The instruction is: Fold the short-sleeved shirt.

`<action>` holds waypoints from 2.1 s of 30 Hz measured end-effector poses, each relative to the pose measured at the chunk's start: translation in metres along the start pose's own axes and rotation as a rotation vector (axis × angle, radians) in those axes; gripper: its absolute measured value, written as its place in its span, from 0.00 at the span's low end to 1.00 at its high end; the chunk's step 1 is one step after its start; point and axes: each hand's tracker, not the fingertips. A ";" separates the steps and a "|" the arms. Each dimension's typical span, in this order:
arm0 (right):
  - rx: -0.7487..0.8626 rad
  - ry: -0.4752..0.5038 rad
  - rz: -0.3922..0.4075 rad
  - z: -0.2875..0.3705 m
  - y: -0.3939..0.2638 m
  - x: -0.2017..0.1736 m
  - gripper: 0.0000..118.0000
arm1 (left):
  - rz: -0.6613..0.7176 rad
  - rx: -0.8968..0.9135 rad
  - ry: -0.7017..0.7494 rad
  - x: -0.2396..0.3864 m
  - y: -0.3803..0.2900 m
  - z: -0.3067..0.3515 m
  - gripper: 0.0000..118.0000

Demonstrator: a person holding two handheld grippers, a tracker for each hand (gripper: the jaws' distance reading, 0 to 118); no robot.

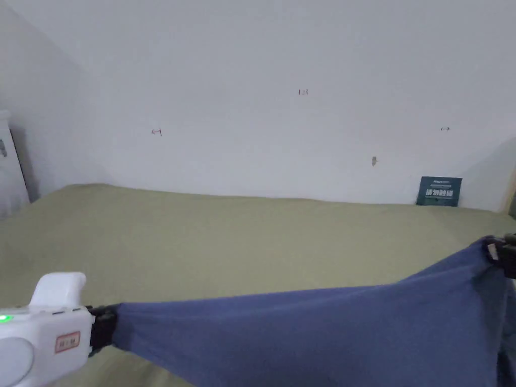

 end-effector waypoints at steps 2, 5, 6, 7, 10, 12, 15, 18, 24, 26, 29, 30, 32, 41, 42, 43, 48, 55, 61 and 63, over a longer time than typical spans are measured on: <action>0.072 -0.013 -0.009 0.037 0.022 0.002 0.00 | -0.027 0.067 -0.007 0.010 0.032 0.021 0.07; 0.149 -0.038 -0.008 0.068 0.049 0.013 0.00 | -0.095 0.157 0.010 0.027 0.074 0.052 0.07; 0.168 -0.050 -0.001 0.075 0.057 0.013 0.00 | -0.105 0.179 0.017 0.033 0.087 0.060 0.07; 0.179 -0.062 0.005 0.079 0.065 0.015 0.00 | -0.115 0.195 0.022 0.037 0.101 0.068 0.07; 0.205 -0.092 -0.001 0.080 0.085 0.017 0.00 | -0.115 0.212 0.018 0.045 0.138 0.081 0.07; 0.216 -0.106 -0.015 0.071 0.094 0.026 0.00 | -0.123 0.217 0.024 0.049 0.156 0.082 0.07; 0.208 -0.091 -0.070 0.050 0.106 0.026 0.00 | -0.144 0.211 0.069 0.054 0.176 0.074 0.07; 0.206 -0.098 -0.075 0.017 0.119 0.032 0.00 | -0.128 0.208 0.084 0.056 0.196 0.062 0.07; 0.191 -0.131 -0.072 -0.043 0.159 0.028 0.00 | -0.074 0.200 0.108 0.059 0.237 0.025 0.07; 0.185 -0.145 -0.065 -0.056 0.170 0.029 0.00 | -0.064 0.200 0.117 0.061 0.254 0.009 0.07; 0.184 -0.162 -0.059 -0.092 0.207 0.036 0.00 | -0.087 0.211 0.148 0.069 0.280 -0.015 0.07; 0.185 -0.168 -0.055 -0.101 0.216 0.037 0.00 | -0.096 0.216 0.161 0.072 0.289 -0.023 0.07; 0.191 -0.200 -0.024 -0.118 0.234 0.038 0.00 | -0.098 0.222 0.173 0.077 0.307 -0.039 0.07; 0.211 -0.266 0.026 -0.194 0.284 0.043 0.00 | -0.068 0.280 0.226 0.092 0.364 -0.117 0.07; 0.210 -0.270 0.028 -0.202 0.287 0.042 0.00 | -0.068 0.282 0.232 0.093 0.364 -0.125 0.07; 0.209 -0.267 0.030 -0.213 0.288 0.042 0.00 | -0.068 0.277 0.244 0.094 0.364 -0.135 0.07; 0.186 -0.273 0.017 -0.261 0.272 0.040 0.00 | -0.082 0.251 0.266 0.090 0.349 -0.186 0.07; 0.022 -0.222 -0.042 -0.316 0.158 0.044 0.00 | -0.119 0.099 0.223 0.079 0.265 -0.264 0.07; -0.174 -0.142 -0.129 -0.298 -0.004 0.041 0.00 | -0.139 -0.034 0.180 0.063 0.151 -0.286 0.07; -0.228 -0.127 -0.154 -0.279 -0.052 0.038 0.00 | -0.160 -0.072 0.163 0.052 0.117 -0.287 0.07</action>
